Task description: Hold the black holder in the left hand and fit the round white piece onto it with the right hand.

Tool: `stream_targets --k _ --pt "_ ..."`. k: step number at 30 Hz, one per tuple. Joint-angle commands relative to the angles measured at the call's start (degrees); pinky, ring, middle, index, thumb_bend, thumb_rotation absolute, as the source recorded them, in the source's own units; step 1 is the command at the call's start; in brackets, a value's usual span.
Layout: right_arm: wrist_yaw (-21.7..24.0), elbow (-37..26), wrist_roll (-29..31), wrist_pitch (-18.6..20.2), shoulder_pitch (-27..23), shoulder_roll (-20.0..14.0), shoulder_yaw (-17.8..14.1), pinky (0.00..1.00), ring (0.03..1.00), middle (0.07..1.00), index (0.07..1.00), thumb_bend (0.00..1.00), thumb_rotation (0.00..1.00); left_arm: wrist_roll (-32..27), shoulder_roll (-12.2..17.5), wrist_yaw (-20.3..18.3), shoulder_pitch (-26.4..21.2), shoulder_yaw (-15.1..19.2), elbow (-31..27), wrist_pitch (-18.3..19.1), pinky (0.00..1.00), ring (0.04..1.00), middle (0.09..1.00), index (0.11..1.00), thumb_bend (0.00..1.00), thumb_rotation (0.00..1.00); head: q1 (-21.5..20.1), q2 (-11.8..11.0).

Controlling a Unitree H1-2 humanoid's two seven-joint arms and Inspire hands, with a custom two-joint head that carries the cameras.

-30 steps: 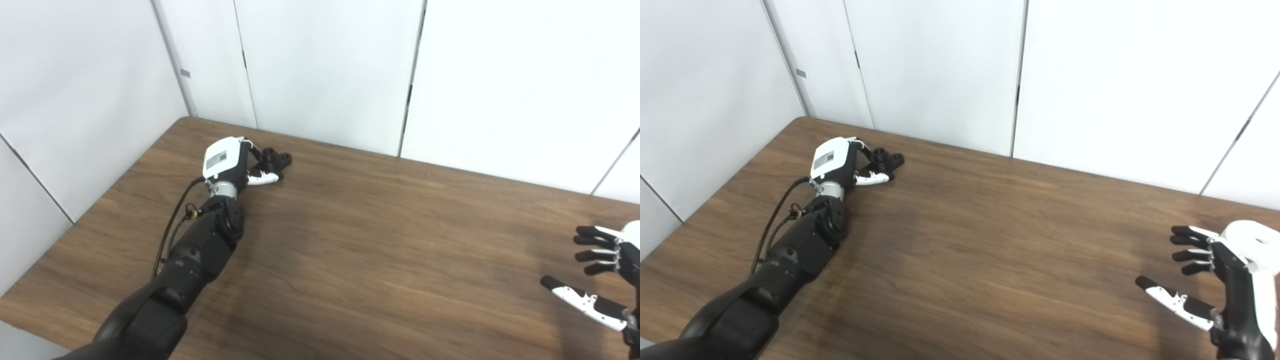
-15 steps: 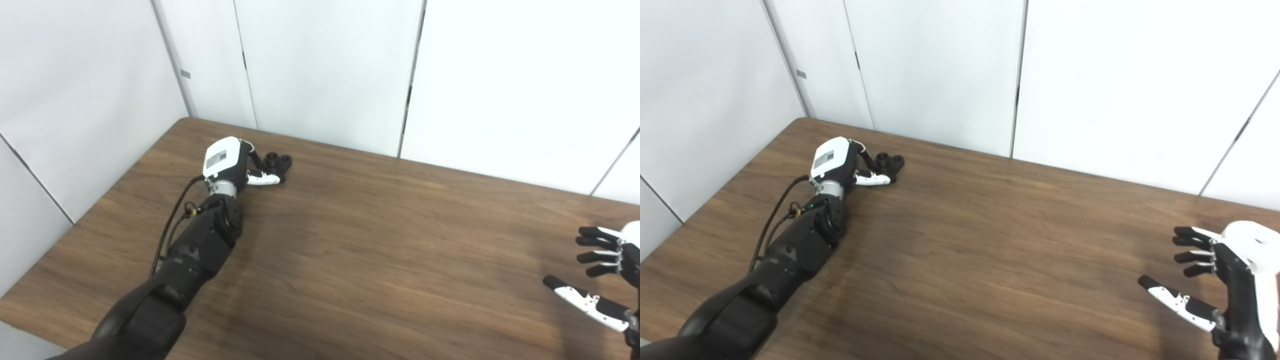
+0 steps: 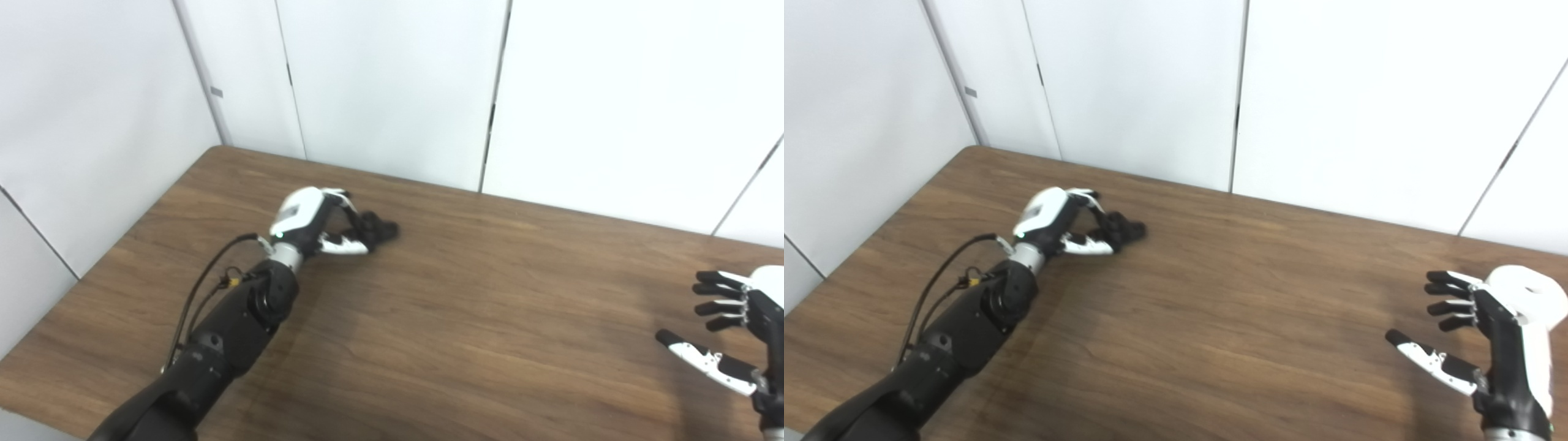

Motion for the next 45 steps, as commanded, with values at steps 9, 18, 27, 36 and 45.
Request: stream_targets --k 9,18,27,36,45 --pt "-1.95 0.42 -0.71 -4.42 -3.00 -1.26 -0.48 0.47 0.574 0.652 0.678 0.57 0.00 -1.25 -1.25 -14.29 0.19 -6.85 -7.14 -9.12 0.84 0.955 0.901 0.485 0.52 0.07 -3.85 0.88" --pt "-3.58 1.20 -2.26 -5.76 -3.24 -0.98 -0.40 0.47 0.572 0.651 0.681 0.55 0.09 1.04 -4.85 -18.29 -1.02 -11.53 -5.62 -14.39 0.85 0.963 0.892 0.485 0.52 0.07 -7.28 1.81" --pt "-3.99 -0.04 -3.28 -4.71 -3.37 -0.45 -0.41 0.47 0.572 0.656 0.688 0.55 0.13 4.36 -9.69 -17.74 -2.10 -15.05 -2.01 -16.09 0.83 0.956 0.885 0.485 0.52 0.07 -9.96 2.19" --pt "-2.88 -3.35 -4.84 -2.98 -3.82 -0.39 -0.20 0.45 0.561 0.654 0.684 0.55 0.10 9.91 -11.44 -12.11 -3.07 -16.79 3.00 -18.56 0.86 0.935 0.876 0.484 0.52 0.07 -19.98 2.61" --pt "12.75 -13.00 -14.38 11.55 -7.92 -9.92 1.91 0.53 0.671 0.761 0.793 0.68 0.29 11.69 -8.11 -9.17 -2.35 -16.13 4.20 -19.81 0.84 0.911 0.861 0.485 0.52 0.06 -37.18 -1.33"
